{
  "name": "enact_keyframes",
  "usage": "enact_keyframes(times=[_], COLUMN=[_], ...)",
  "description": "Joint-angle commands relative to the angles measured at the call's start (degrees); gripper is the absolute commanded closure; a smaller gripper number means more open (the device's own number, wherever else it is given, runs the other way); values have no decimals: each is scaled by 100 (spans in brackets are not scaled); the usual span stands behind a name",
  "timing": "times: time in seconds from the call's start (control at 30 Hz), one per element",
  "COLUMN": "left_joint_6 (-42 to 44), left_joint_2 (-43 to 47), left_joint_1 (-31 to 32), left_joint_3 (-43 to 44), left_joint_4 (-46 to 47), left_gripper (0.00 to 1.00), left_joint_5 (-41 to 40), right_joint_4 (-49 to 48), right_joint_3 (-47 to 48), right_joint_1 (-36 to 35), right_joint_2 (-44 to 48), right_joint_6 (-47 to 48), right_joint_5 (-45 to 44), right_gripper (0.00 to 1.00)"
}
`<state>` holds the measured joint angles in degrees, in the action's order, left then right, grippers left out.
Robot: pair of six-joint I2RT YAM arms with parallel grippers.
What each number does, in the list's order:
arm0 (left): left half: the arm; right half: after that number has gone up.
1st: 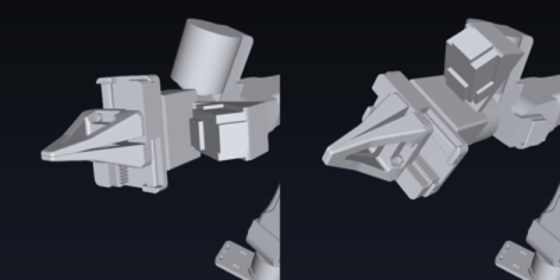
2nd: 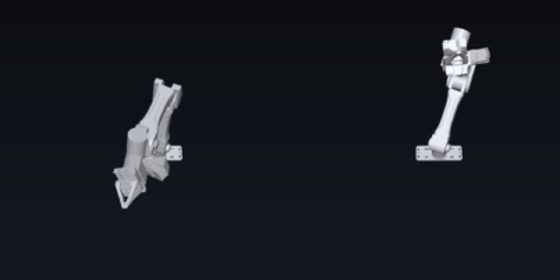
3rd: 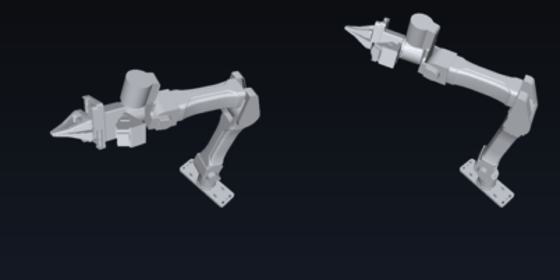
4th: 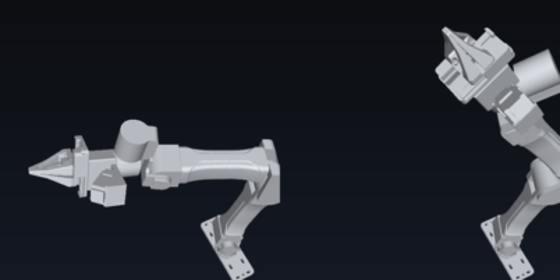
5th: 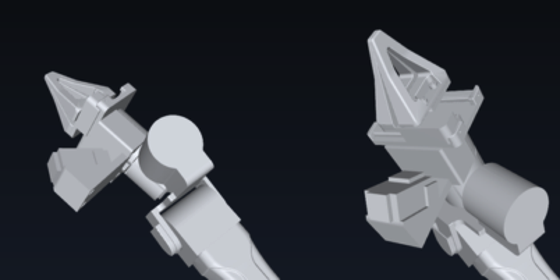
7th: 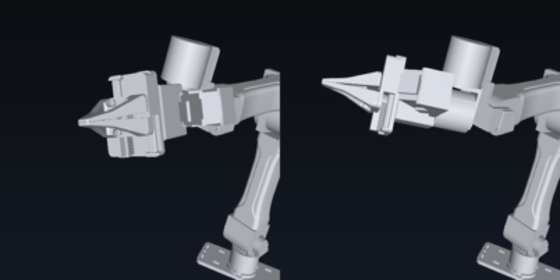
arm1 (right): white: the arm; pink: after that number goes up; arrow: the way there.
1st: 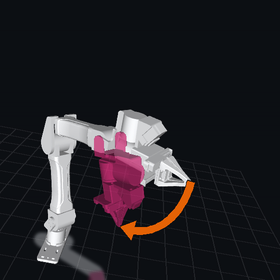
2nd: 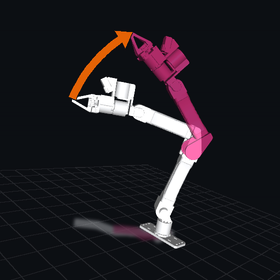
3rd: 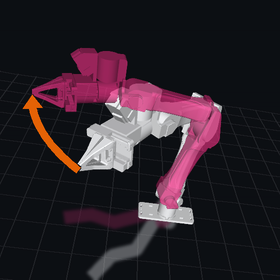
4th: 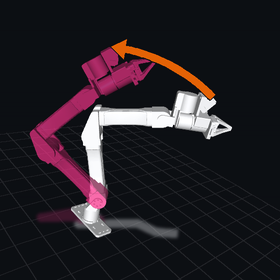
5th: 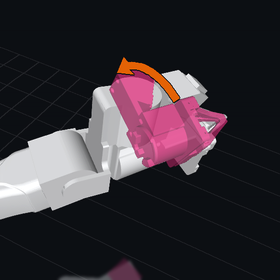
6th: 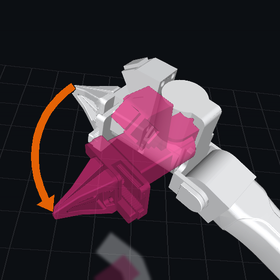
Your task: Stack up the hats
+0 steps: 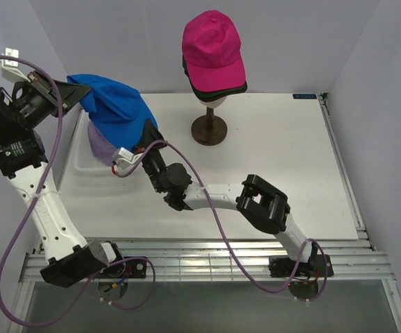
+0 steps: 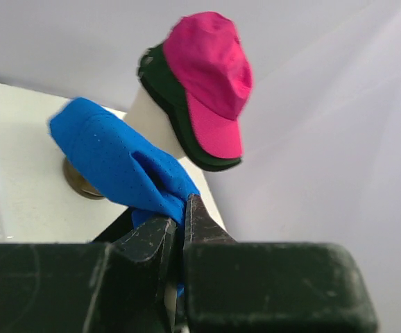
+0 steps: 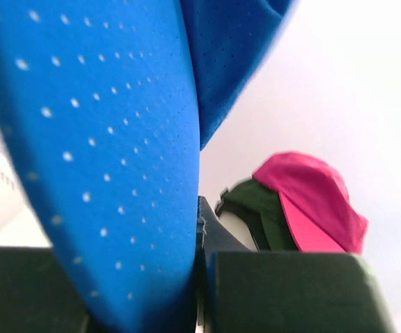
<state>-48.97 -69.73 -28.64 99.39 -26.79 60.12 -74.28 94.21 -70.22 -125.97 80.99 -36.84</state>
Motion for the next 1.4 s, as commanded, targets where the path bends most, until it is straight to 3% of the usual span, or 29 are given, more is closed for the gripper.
enact_keyframes(times=[0.0, 0.07, 0.1, 0.13, 0.17, 0.2, 0.23, 0.3, 0.37, 0.47, 0.57, 0.6, 0.63, 0.7, 0.73, 0.8, 0.83, 0.87, 0.97, 1.03, 1.17, 1.37], left_joint_6=[782, 1274, 1433, 1826, 2091, 2433, 2836, 4233, 5408, 6099, 6373, 6374, 6374, 6522, 6567, 6750, 6899, 6910, 6499, 6453, 6916, 7700], left_joint_2=[-163, -303, -347, -391, -470, -523, -585, -908, -1155, -1271, -1008, -972, -920, -875, -840, -683, -586, -350, 11, 171, 31, -111], left_joint_1=[-1, -1, -1, -1, -1, -1, -1, 8, -36, -89, -80, -80, -45, 69, 339, 770, 1347, 1640, 2713, 3318, 3778, 4656], left_joint_3=[-332, -700, -807, -903, -1052, -1115, -1133, -941, -765, -579, -509, -474, -395, -377, -473, -683, -824, -1147, -1868, -2107, -2153, -1678], left_joint_4=[-221, -283, -318, -353, -423, -511, -938, -1685, -2802, -3578, -3632, -3632, -3649, -3754, -3799, -3982, -3984, -3949, -3291, -2798, -2341, -2130], left_gripper=[100, 99, 88, 71, 30, 7, 2, 2, 2, 2, 10, 17, 37, 49, 51, 41, 33, 18, 2, 2, 2, 2], left_joint_5=[-763, -1010, -1019, -993, -906, -853, -844, -1124, -1283, -1196, -818, -713, -712, -729, -799, -809, -835, -861, -1123, -1475, -2258, -2162], right_joint_4=[-2162, -1506, 125, 1186, 2354, 3584, 5771, 7674, 9596, 10694, 11118, 11111, 11102, 11076, 11023, 10944, 10944, 10935, 10856, 10681, 10514, 10391], right_joint_3=[-796, -1833, -2063, -2317, -2372, -2355, -2111, -1663, -1119, -1080, -1344, -1483, -1528, -1572, -1590, -1669, -1748, -1801, -2029, -2161, -2320, -2320], right_joint_1=[-281, -352, -352, -335, -318, -239, -169, 94, 262, 683, 1271, 1343, 1387, 1440, 1440, 1449, 1449, 1475, 1581, 1634, 1774, 1783], right_joint_2=[870, 1652, 2255, 2566, 2847, 3137, 3549, 3781, 3817, 3922, 3966, 4010, 4028, 4115, 4177, 4317, 4370, 4414, 4607, 4748, 4968, 5100], right_joint_6=[312, -368, -887, -1545, -2299, -3917, -4664, -6157, -6804, -7850, -8625, -8722, -8871, -9013, -9048, -9215, -9276, -9329, -9487, -9540, -9716, -9699], right_joint_5=[-657, -1025, -1210, -1377, -1257, -942, -34, 1094, 2397, 3402, 3840, 3981, 4183, 4377, 4648, 4695, 4556, 4537, 4712, 4904, 5187, 5274], right_gripper=[92, 92, 92, 92, 92, 92, 92, 92, 92, 92, 92, 92, 92, 92, 92, 92, 92, 92, 92, 92, 92, 92])
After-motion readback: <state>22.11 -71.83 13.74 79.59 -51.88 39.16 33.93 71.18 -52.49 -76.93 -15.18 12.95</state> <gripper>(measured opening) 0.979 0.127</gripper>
